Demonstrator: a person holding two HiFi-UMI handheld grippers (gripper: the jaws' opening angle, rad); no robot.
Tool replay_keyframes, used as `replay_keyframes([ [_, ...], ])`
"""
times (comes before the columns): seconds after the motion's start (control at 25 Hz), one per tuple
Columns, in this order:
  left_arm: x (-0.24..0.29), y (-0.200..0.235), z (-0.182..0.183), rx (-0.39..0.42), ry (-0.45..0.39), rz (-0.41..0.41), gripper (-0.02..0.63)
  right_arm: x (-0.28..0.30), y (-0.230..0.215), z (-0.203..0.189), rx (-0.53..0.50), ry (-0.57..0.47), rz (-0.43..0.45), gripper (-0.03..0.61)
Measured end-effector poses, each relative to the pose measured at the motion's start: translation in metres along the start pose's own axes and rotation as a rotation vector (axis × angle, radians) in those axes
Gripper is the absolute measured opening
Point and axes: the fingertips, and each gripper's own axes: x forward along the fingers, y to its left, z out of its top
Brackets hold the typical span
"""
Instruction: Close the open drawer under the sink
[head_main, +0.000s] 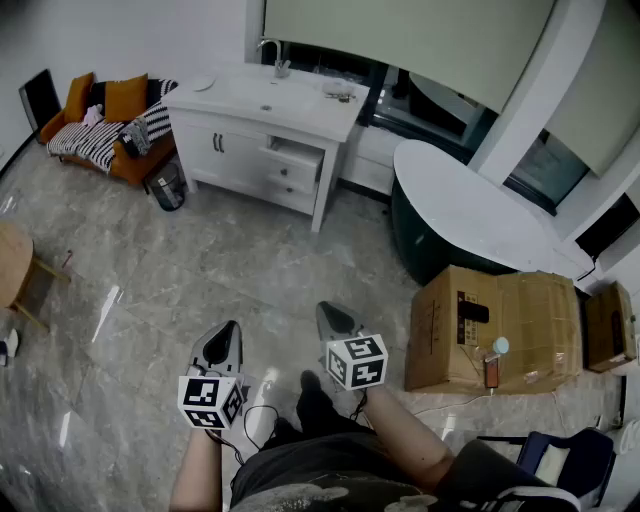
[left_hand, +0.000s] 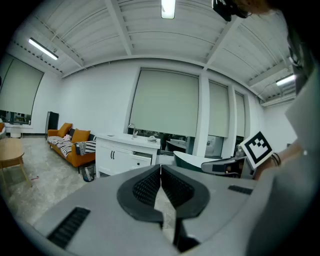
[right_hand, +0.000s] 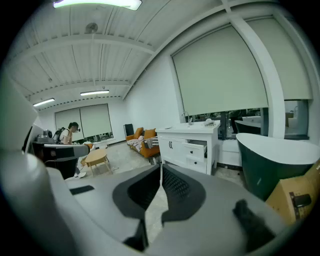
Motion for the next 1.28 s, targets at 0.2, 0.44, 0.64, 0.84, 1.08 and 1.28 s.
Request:
replay_keyframes([
  [0.2, -0.002, 0.003, 0.001, 0.001, -0.005, 0.002, 0.015, 0.002, 0.007, 0.001, -0.011, -0.003, 0.009, 0.032],
  [0.44, -0.005, 0.003, 0.002, 0.005, -0.006, -0.006, 0.015, 0.001, 0.012, 0.004, -0.016, -0.009, 0.009, 0.032],
  [0.64, -0.005, 0.006, 0.006, 0.011, -0.010, -0.007, 0.015, 0.002, 0.012, 0.005, -0.016, -0.005, 0.003, 0.032],
  [0.84, -0.008, 0.014, 0.008, 0.015, -0.012, 0.005, 0.015, 0.005, 0.019, 0.014, -0.052, -0.037, 0.005, 0.032],
  [1.08, 0.005, 0.025, 0.001, 0.021, -0.002, 0.008, 0.015, 0.022, 0.010, 0.013, 0.030, -0.074, 0.018, 0.034],
  [1.28, 0.035, 0.053, 0.003, 0.002, 0.007, 0.056, 0.015, 0.063, -0.003, 0.025, 0.014, -0.064, 0.058, 0.034],
])
